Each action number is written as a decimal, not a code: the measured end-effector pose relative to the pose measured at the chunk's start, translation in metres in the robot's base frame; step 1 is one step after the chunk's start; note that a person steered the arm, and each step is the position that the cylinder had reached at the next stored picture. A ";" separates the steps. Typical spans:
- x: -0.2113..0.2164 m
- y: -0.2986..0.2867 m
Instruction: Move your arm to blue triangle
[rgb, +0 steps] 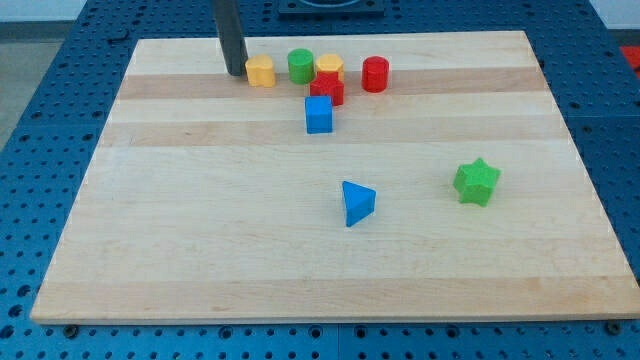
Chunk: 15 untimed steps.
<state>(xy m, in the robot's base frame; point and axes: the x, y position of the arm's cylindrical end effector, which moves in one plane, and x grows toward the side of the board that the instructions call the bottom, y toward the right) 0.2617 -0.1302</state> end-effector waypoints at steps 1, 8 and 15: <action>-0.003 0.009; 0.104 -0.012; 0.290 0.113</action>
<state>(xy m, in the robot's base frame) 0.5517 -0.0170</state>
